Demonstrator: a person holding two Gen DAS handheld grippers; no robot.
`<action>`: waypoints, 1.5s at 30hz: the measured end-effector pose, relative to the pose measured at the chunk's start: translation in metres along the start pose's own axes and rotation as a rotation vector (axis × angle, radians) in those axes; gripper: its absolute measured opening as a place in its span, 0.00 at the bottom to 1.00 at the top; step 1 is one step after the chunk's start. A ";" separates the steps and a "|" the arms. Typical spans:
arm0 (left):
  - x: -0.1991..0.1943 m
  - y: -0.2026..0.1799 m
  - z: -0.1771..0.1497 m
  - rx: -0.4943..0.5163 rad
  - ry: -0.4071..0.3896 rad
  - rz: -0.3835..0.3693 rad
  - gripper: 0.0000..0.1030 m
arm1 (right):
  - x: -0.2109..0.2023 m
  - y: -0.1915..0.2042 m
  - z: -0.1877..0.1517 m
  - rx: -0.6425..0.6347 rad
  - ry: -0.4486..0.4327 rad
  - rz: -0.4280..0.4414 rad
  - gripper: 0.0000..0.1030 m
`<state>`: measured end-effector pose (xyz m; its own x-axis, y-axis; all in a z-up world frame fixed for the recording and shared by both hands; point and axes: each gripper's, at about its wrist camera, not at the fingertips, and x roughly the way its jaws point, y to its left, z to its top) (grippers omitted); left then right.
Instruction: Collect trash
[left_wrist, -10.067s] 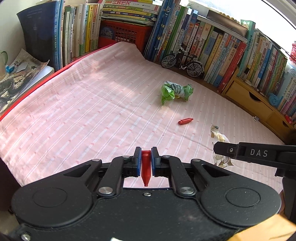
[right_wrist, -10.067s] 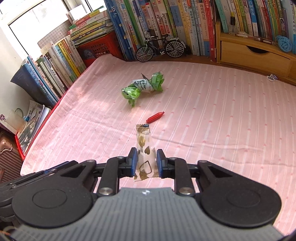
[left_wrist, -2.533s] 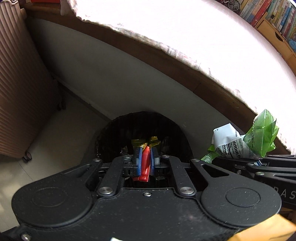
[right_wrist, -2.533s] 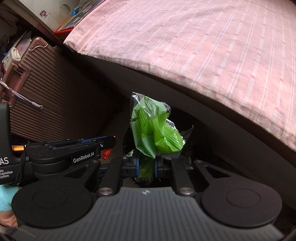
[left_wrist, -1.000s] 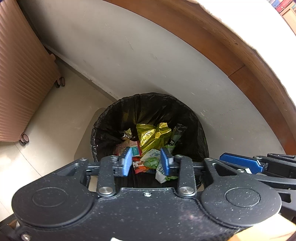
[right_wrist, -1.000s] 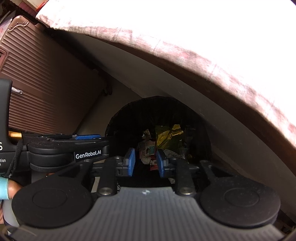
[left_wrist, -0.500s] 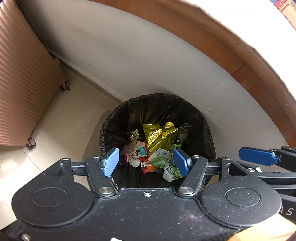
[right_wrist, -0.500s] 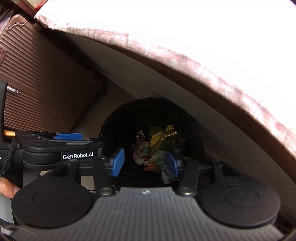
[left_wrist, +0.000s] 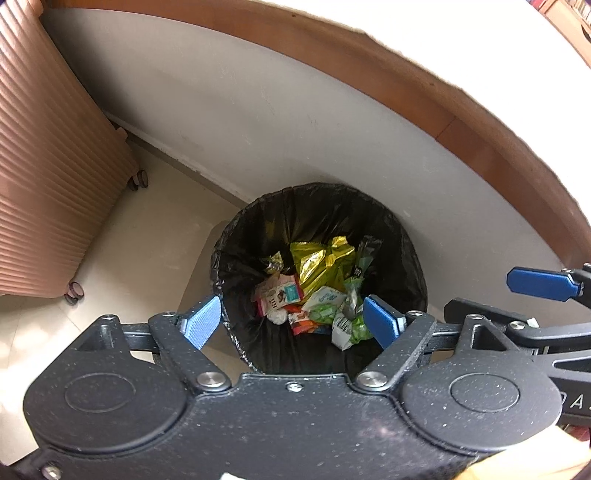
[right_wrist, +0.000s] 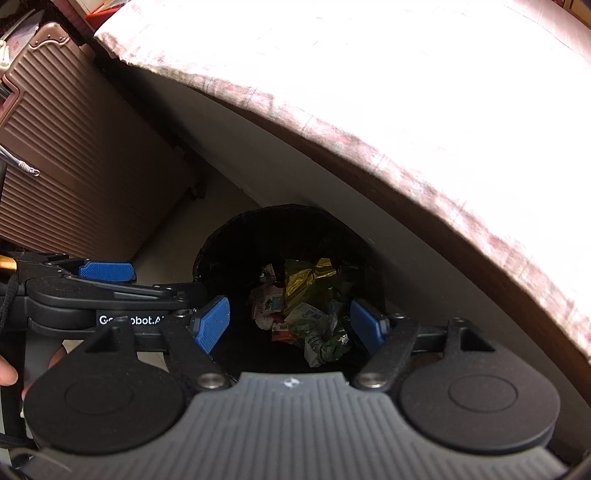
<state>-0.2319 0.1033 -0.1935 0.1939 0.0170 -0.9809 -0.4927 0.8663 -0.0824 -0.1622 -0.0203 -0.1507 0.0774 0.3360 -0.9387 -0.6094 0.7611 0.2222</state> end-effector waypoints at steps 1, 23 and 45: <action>-0.001 0.000 -0.001 0.003 -0.004 0.002 0.82 | 0.001 0.000 0.001 0.001 0.002 -0.001 0.80; -0.010 -0.008 -0.021 0.015 -0.012 -0.021 0.84 | 0.006 0.005 -0.010 0.012 -0.019 -0.018 0.82; -0.009 -0.022 -0.031 0.014 0.015 -0.030 0.84 | 0.016 0.009 -0.011 0.028 -0.024 -0.023 0.83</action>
<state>-0.2488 0.0690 -0.1887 0.1957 -0.0166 -0.9805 -0.4753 0.8730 -0.1096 -0.1752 -0.0148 -0.1664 0.1102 0.3309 -0.9372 -0.5847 0.7841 0.2080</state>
